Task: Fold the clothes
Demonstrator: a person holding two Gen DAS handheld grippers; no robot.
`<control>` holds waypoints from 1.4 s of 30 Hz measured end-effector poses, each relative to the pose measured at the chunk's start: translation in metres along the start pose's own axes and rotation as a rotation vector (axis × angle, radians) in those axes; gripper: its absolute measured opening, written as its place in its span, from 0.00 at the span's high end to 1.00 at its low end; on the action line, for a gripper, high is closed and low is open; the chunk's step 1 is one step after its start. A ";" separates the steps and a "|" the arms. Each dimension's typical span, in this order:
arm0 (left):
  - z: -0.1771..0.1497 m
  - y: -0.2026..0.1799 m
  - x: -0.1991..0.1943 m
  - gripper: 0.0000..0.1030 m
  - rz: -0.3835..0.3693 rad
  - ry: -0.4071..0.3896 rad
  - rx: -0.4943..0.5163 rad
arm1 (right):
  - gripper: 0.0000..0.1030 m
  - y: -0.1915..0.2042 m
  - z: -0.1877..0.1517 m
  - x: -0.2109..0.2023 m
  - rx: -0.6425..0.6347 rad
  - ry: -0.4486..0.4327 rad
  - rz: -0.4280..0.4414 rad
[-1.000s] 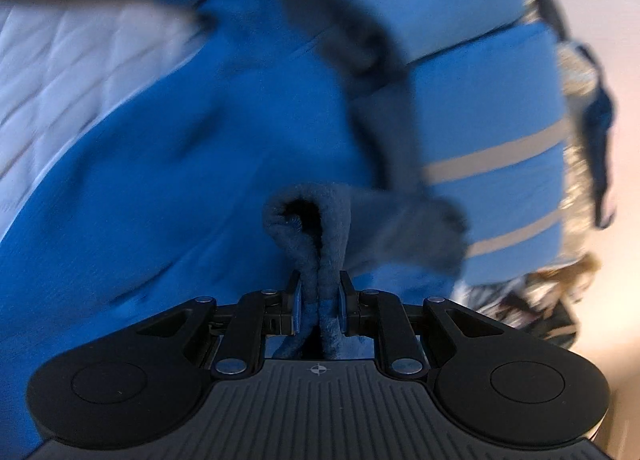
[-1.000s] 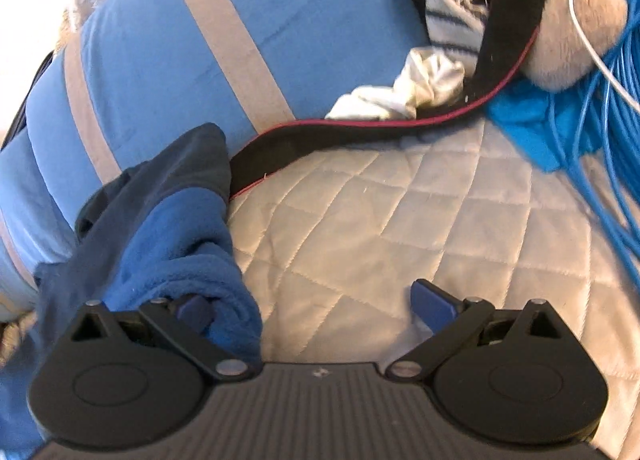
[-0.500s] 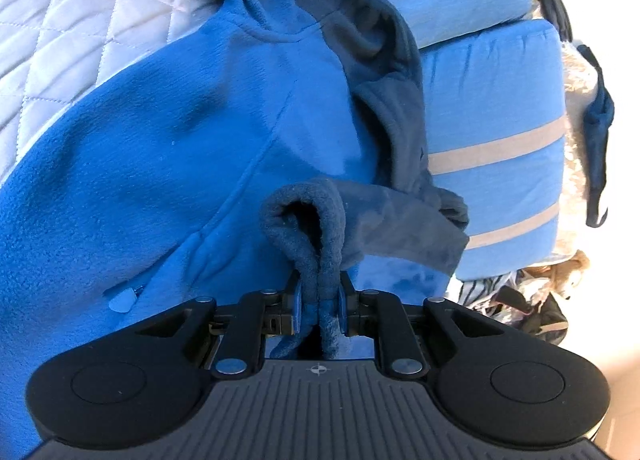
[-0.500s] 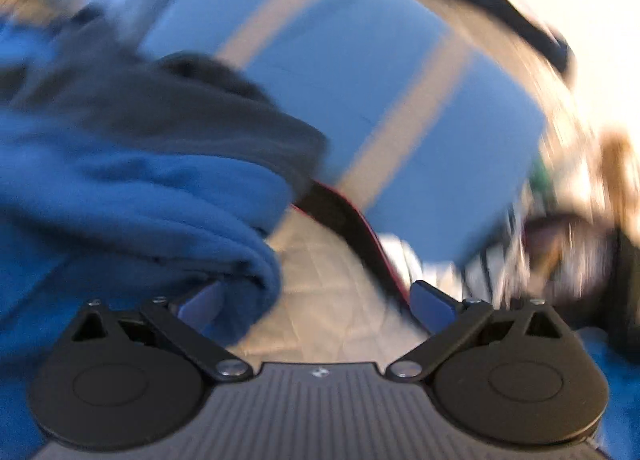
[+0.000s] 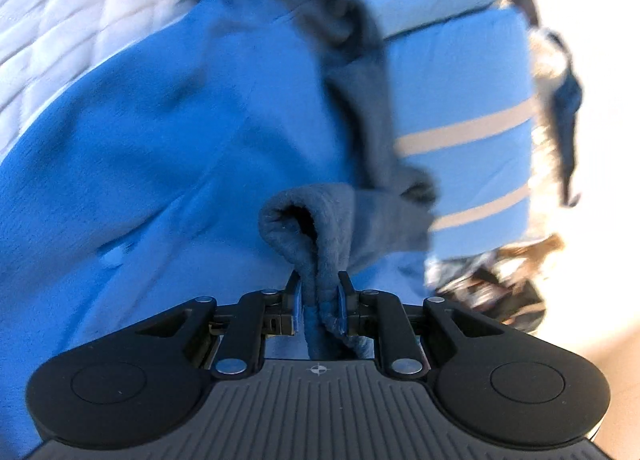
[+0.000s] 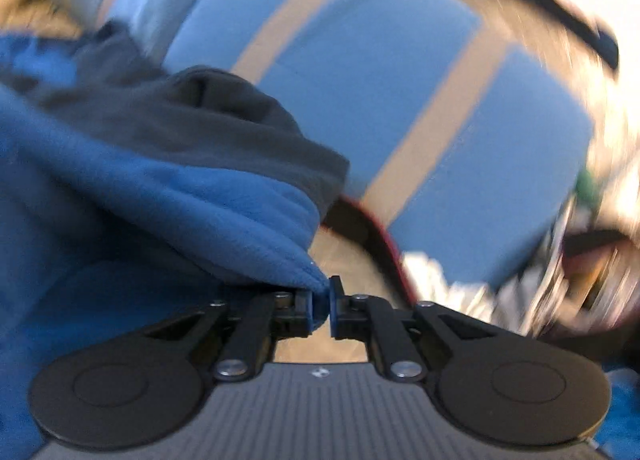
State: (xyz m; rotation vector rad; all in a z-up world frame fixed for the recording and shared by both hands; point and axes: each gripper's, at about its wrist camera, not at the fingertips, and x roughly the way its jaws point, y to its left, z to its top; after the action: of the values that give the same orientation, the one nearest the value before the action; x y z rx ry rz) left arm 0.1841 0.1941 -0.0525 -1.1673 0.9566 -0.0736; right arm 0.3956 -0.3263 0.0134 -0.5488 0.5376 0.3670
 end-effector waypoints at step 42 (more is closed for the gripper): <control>0.045 0.017 -0.043 0.85 0.174 -0.117 0.066 | 0.00 0.027 0.005 -0.082 0.144 -0.087 -0.115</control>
State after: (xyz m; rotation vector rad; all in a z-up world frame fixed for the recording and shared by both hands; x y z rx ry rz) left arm 0.1805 0.2568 -0.0374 -1.0128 0.9411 0.1017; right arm 0.3192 -0.3167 0.0531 -0.4202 0.4430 0.2397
